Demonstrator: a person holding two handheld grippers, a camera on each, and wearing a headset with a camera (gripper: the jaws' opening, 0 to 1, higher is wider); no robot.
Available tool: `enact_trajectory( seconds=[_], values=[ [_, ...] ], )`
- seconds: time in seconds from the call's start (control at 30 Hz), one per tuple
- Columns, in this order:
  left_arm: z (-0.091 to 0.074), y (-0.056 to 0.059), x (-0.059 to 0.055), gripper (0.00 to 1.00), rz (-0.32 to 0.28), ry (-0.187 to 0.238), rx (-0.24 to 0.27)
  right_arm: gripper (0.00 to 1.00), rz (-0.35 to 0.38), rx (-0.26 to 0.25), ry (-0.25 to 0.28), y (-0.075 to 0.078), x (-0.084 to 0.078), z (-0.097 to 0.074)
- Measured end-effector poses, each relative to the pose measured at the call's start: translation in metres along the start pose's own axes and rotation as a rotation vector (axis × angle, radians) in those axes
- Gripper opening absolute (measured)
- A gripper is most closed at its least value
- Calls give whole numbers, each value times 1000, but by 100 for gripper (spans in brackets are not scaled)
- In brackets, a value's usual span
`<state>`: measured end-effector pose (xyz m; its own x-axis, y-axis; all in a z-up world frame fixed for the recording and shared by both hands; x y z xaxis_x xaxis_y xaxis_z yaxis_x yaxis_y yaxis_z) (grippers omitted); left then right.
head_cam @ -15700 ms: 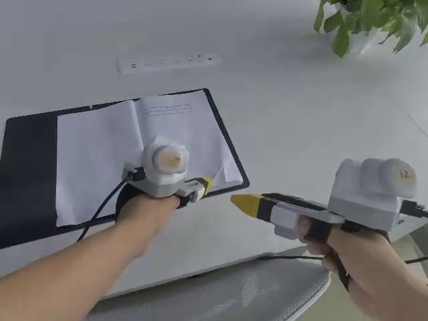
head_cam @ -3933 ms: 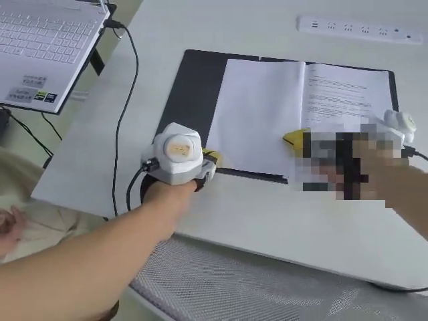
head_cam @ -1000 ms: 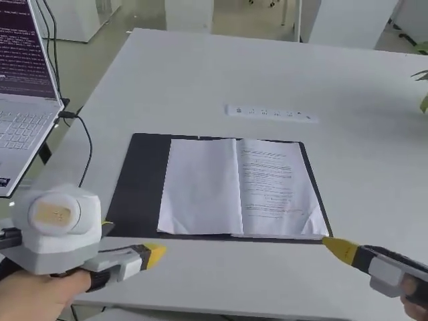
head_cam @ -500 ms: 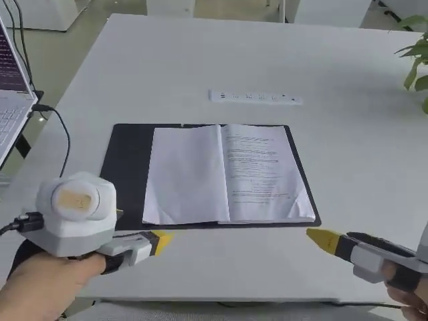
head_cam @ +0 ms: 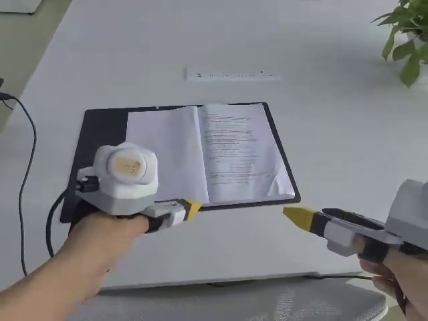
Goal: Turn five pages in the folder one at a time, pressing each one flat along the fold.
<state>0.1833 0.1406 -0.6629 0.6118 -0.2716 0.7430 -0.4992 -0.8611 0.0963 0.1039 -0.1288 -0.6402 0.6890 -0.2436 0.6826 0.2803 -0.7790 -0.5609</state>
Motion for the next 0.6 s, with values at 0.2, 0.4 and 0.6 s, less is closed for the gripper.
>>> enact_trajectory(
  seconds=[0.2,0.4,0.6],
  values=[
    [41,22,11,55,31,13,-36,62,19,10,9,6,-2,2],
    [77,44,18,55,64,17,-62,61,37,15,16,13,-1,4],
    [102,55,18,55,83,2,-69,60,56,16,26,21,0,8]
  ],
)
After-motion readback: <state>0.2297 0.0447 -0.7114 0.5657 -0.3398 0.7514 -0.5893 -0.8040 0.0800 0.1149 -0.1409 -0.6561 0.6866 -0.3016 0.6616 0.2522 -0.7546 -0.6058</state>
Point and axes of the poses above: the centre of the closed fingertips' face, and the gripper's own axes: z roughly forward along the fingers, y roughly to its right, x roughly out of its top, the point moved 9 cm from there along -z, roughly backward along the fingers, and after that the axes turned 5 degrees about x, right-handed, at the moved point
